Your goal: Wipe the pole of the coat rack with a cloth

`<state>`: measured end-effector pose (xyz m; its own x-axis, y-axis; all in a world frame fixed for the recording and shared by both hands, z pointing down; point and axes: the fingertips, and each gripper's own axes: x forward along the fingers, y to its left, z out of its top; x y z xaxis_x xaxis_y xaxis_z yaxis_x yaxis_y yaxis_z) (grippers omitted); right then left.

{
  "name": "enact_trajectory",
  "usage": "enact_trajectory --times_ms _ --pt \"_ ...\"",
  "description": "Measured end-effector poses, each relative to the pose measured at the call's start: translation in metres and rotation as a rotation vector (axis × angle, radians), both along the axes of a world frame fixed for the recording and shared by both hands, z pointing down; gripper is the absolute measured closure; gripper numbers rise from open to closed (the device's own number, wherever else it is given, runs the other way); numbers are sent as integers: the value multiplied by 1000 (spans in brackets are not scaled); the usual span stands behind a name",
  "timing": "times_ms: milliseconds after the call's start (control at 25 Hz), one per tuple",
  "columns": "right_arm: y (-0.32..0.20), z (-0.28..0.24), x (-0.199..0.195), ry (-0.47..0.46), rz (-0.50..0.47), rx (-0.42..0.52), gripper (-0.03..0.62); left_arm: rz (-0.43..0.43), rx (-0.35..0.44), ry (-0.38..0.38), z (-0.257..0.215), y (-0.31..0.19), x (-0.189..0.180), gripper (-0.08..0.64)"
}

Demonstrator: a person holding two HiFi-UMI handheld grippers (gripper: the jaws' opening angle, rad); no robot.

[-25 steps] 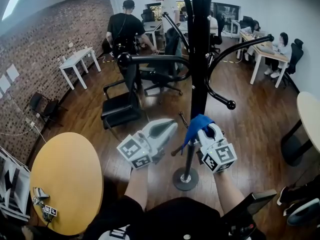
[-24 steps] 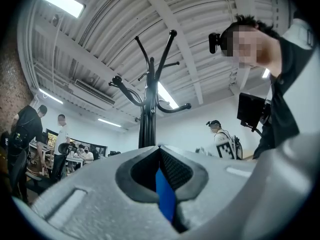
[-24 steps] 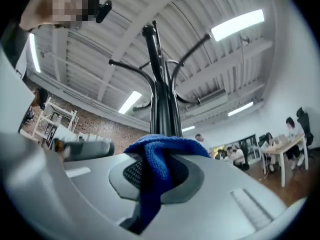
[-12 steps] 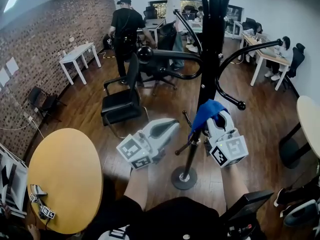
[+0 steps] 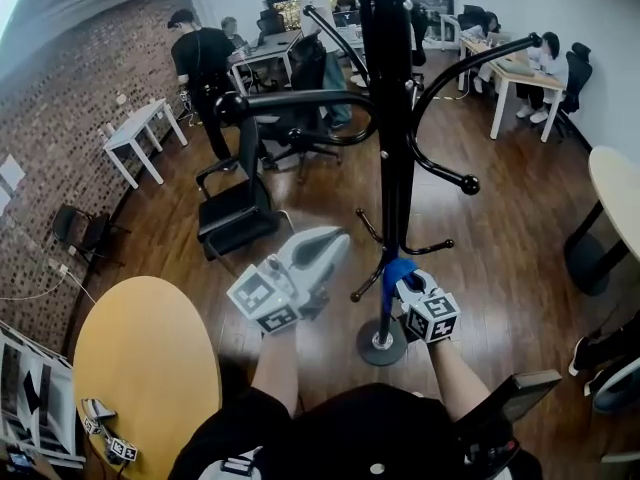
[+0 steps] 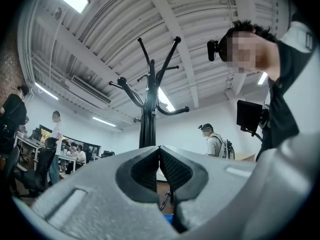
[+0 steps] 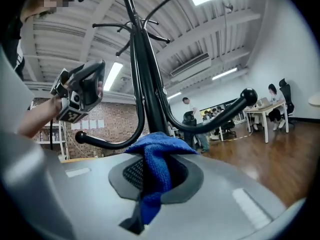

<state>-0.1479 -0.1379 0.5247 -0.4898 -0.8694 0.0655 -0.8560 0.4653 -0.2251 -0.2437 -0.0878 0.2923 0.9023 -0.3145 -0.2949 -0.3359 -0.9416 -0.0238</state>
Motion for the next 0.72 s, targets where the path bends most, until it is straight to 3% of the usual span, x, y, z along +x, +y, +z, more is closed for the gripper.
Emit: enact_trajectory --times_ms 120,240,480,600,720 --pt "3 -9 -1 7 7 -9 569 2 0 -1 -1 0 1 560" --pt "6 -76 -2 -36 18 128 569 5 3 -5 -1 -2 3 560" --pt "13 -278 -7 -34 34 489 569 12 9 1 -3 -2 -3 560" --pt "17 -331 -5 -37 41 572 569 27 5 1 2 -1 -7 560" --pt "17 -333 0 -29 76 592 569 47 0 -1 5 -3 -8 560"
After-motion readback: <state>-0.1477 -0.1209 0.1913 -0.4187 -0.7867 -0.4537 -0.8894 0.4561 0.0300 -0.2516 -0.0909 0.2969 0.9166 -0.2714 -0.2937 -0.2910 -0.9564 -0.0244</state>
